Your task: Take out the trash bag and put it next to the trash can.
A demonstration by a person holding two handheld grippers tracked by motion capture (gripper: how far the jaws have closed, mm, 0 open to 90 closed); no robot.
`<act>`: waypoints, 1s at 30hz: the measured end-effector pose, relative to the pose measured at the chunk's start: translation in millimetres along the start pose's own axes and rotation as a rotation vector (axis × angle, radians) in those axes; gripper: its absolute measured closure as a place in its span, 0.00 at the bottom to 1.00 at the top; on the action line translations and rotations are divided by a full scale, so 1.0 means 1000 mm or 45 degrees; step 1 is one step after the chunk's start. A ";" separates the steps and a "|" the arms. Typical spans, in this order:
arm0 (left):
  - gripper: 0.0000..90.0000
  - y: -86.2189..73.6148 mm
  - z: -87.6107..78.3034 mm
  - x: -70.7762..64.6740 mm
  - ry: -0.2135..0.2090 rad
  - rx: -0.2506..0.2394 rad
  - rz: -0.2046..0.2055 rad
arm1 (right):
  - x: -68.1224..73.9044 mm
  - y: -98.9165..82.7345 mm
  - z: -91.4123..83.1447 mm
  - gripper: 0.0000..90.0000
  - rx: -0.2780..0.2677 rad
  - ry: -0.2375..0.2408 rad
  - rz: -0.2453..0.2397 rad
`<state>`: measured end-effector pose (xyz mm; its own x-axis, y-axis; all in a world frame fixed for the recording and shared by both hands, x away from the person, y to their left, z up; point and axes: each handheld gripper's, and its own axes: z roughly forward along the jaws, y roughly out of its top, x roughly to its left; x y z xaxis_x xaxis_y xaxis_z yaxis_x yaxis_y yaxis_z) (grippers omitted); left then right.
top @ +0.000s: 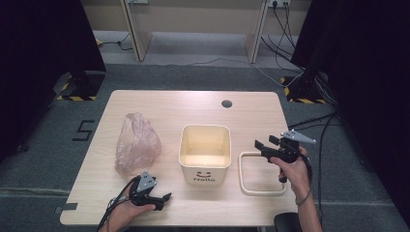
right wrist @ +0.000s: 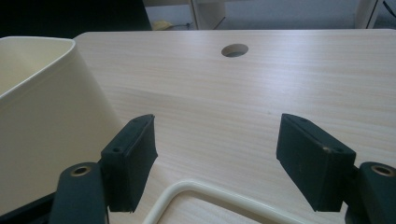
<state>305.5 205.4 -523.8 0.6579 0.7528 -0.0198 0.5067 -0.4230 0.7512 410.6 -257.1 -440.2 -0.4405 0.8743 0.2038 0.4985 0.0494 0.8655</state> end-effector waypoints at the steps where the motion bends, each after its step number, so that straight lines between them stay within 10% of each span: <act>1: 0.16 0.000 0.000 0.000 -0.001 0.000 0.001 | 0.000 -0.001 -0.001 0.32 -0.005 -0.006 0.000; 30: 0.16 0.000 0.000 0.000 -0.001 -0.001 -0.001 | -0.028 -0.028 -0.014 0.36 0.058 -0.186 -0.009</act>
<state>305.5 205.3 -523.9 0.6579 0.7528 -0.0204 0.5067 -0.4225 0.7515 398.3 -289.5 -463.2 -0.3322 0.9347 0.1263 0.5305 0.0745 0.8444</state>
